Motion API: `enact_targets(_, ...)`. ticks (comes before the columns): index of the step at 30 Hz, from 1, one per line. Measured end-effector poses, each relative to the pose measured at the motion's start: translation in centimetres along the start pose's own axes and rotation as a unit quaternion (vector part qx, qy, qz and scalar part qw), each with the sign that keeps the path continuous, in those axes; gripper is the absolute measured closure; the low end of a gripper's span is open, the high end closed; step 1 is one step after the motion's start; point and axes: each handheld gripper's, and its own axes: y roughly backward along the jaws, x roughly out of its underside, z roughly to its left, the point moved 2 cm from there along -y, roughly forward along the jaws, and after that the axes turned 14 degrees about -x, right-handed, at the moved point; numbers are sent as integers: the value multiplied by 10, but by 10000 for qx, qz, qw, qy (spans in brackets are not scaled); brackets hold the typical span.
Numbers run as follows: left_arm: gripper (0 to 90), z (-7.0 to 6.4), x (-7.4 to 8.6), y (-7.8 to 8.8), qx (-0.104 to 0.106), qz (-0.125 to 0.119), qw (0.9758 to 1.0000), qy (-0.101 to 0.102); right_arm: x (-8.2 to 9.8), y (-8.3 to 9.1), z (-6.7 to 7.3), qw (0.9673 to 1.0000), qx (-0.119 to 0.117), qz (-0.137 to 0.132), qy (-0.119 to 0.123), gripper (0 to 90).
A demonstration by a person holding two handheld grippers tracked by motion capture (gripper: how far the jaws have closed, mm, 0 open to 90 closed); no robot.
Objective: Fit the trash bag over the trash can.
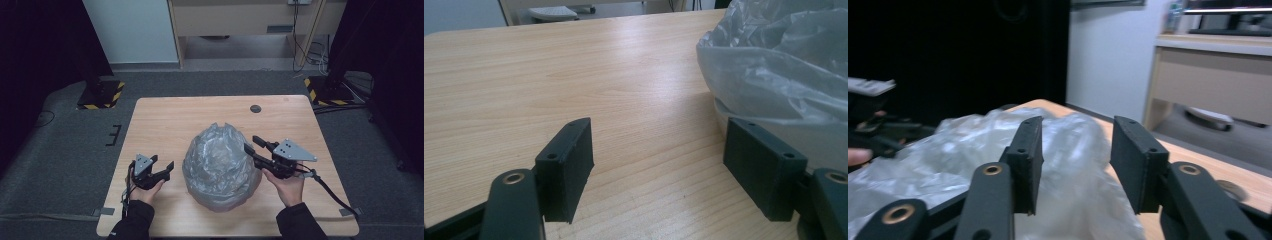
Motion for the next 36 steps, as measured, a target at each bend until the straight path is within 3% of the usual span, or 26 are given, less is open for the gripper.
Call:
enact_targets(4, 279, 1, 0, 0, -6, -7, 10000, 18, 9, -7, 5, 9992, -329, 235, 49, 636)
enact_targets(7, 279, 2, 0, 1, -12, -20, 10000, 31, 16, -11, 7, 9982, -392, 438, 99, 648)
enact_targets(14, 279, 1, -1, 1, 15, -44, 10000, 35, 24, -21, 4, 9975, -428, 554, 139, 661)
enact_targets(19, 280, 1, -1, 2, 18, -57, 10000, 41, 20, -18, 5, 9979, -413, 478, 121, 646)
enact_targets(29, 280, 0, -1, 2, 29, -53, 10000, 32, -8, -13, 5, 9994, -331, 77, 21, 615)
enact_targets(36, 280, 1, -1, 2, 24, -61, 10000, 44, -16, -25, 11, 9991, -399, 149, -39, 593)
